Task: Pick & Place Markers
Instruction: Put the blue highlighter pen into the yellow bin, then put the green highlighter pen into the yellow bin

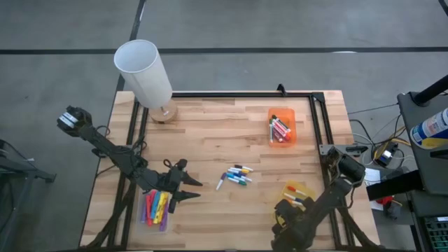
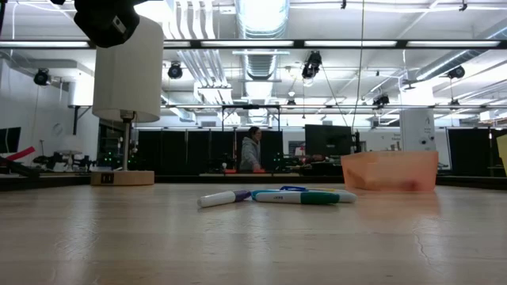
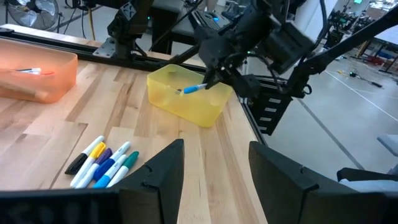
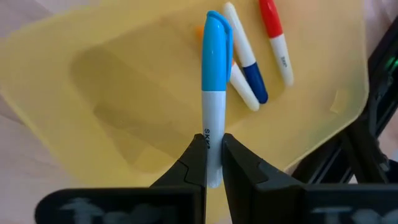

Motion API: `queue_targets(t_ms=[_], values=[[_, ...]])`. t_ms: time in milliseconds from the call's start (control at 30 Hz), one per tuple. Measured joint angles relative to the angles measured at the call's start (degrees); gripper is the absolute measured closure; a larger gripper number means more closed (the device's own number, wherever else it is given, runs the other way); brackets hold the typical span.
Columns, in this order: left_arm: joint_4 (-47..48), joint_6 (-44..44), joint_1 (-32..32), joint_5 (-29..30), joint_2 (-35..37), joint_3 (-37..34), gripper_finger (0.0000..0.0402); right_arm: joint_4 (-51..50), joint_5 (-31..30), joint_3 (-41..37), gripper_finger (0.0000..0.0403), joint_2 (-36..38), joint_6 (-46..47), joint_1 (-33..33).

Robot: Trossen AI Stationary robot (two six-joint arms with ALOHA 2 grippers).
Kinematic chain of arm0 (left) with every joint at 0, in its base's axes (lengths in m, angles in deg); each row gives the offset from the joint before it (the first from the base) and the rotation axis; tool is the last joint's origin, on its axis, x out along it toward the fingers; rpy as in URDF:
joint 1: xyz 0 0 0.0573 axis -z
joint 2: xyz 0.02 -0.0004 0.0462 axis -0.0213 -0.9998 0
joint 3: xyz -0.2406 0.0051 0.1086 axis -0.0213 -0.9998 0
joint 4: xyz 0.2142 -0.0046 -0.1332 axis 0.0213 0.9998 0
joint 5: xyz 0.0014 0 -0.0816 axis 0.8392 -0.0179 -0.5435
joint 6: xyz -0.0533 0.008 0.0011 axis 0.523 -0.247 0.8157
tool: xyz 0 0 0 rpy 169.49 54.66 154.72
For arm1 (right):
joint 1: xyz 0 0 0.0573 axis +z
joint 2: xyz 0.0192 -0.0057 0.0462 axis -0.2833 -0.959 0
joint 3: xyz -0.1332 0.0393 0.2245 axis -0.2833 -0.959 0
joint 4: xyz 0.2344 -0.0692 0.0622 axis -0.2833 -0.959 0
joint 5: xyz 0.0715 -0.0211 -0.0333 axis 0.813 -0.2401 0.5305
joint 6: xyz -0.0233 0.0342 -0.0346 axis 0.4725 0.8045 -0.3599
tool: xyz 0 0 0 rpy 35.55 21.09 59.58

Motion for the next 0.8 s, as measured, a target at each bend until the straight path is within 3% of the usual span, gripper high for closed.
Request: queue_targets(t_ms=[367,467,800], values=[[0.0,0.1,0.0,0.0,0.0,0.0,0.0227,-0.5,2.9,-4.1,0.0374,0.0,-3.4,0.0],[0.0,0.1,0.0,0.0,0.0,0.0,0.0227,-4.8,2.8,-4.2,0.0352,0.0,-1.0,0.0],[0.0,-0.2,0.0,0.3,0.0,0.0,0.0227,-4.2,-0.6,-4.4,0.0249,1.8,-0.8,-0.2]])
